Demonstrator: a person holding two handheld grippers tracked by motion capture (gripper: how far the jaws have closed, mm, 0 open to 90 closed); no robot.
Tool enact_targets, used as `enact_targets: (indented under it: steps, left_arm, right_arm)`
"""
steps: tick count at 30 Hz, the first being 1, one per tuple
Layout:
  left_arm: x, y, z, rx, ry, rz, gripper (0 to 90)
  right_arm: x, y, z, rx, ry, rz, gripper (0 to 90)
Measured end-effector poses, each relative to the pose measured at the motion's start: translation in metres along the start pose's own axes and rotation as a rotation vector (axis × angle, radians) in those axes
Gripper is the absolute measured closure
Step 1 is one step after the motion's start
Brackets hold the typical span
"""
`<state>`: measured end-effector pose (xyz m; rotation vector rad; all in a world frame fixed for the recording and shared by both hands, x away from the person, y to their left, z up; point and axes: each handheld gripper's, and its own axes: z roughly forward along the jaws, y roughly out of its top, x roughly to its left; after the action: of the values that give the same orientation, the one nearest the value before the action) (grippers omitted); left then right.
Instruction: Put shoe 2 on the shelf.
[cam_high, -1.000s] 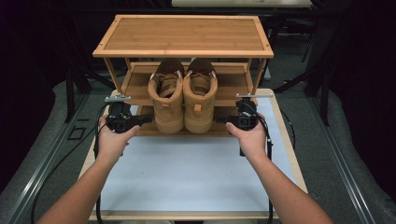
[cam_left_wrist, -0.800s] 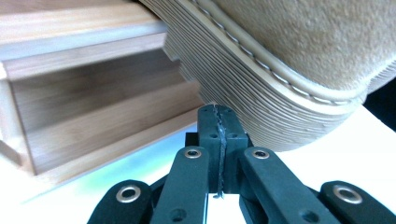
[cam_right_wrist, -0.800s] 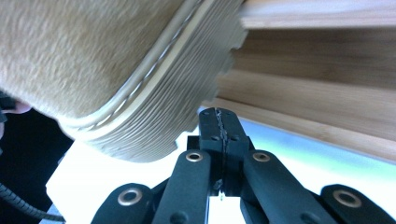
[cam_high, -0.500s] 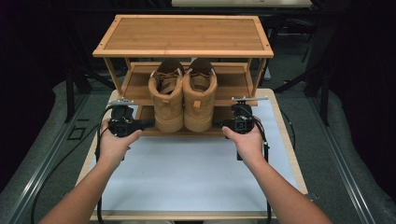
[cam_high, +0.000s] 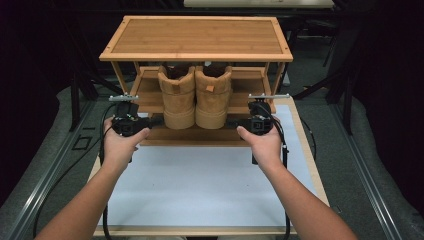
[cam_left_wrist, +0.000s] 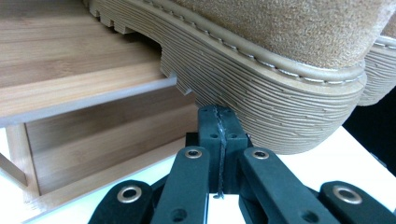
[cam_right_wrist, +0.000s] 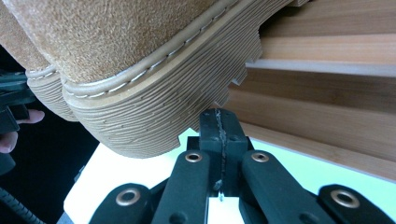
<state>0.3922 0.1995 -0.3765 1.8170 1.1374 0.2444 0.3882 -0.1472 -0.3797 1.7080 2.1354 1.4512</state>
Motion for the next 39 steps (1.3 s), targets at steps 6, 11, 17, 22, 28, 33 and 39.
enact_targets:
  steps: [6,11,17,22,28,33,39]
  left_arm:
    - [0.005,0.009,0.008,-0.01,0.013,-0.015,90.0]
    - [0.009,0.018,0.02,-0.015,0.028,-0.026,90.0]
    - [0.012,0.022,0.034,0.003,0.055,-0.024,90.0]
    - [0.019,0.022,0.042,-0.007,0.056,-0.053,90.0]
    - [0.023,0.023,0.044,-0.009,0.044,-0.072,90.0]
    - [0.02,0.025,0.044,0.004,0.066,-0.063,90.0]
    - [0.021,0.025,0.044,0.004,0.064,-0.061,90.0]
  right_arm:
    - [-0.002,0.01,0.007,-0.016,-0.031,0.009,90.0]
    - [-0.009,0.021,0.015,-0.043,-0.051,0.04,90.0]
    - [-0.019,0.028,0.026,-0.052,-0.075,0.075,90.0]
    - [-0.024,0.032,0.034,-0.065,-0.079,0.09,90.0]
    - [-0.027,0.033,0.035,-0.071,-0.062,0.091,90.0]
    - [-0.028,0.033,0.035,-0.059,-0.058,0.09,90.0]
    - [-0.027,0.033,0.035,-0.053,-0.063,0.084,90.0]
